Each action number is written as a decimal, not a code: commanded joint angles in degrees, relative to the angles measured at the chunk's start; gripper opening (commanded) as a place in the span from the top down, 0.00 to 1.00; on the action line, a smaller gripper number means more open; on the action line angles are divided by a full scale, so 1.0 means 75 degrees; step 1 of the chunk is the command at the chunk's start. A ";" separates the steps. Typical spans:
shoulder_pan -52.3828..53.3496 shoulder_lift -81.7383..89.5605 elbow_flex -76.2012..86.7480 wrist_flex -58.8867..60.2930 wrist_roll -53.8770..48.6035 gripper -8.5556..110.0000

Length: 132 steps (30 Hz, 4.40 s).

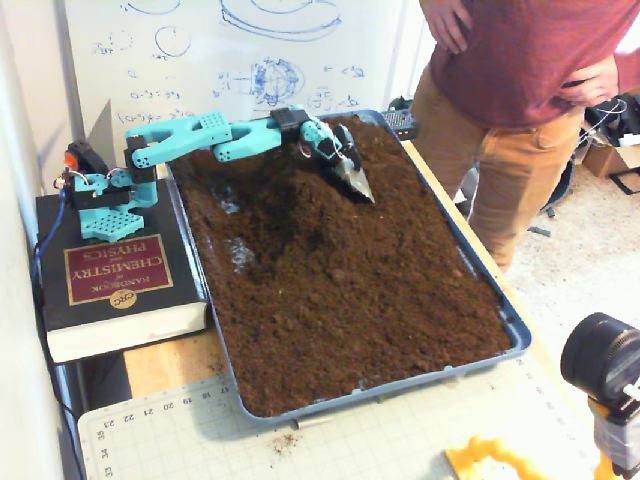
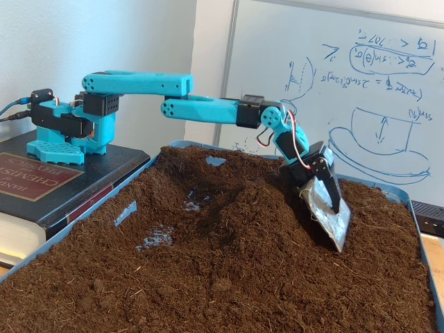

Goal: Build a berm.

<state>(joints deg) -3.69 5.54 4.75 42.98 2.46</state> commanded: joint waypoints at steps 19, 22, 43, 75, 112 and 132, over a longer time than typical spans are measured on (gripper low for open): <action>-0.0129 0.3961 0.5473 0.0000 -0.0223 0.93; -0.0129 0.4711 0.6457 0.0000 -0.0223 0.93; -0.0223 0.6434 0.5367 -0.0117 0.1207 0.93; -0.1090 -0.0105 -0.0352 -0.0551 -0.0176 0.93; -0.0867 0.5039 0.5027 0.2637 0.0996 0.93; 0.1254 0.6059 0.2941 0.0129 -0.0363 0.93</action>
<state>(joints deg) 0.09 40.87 32.34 47.90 4.13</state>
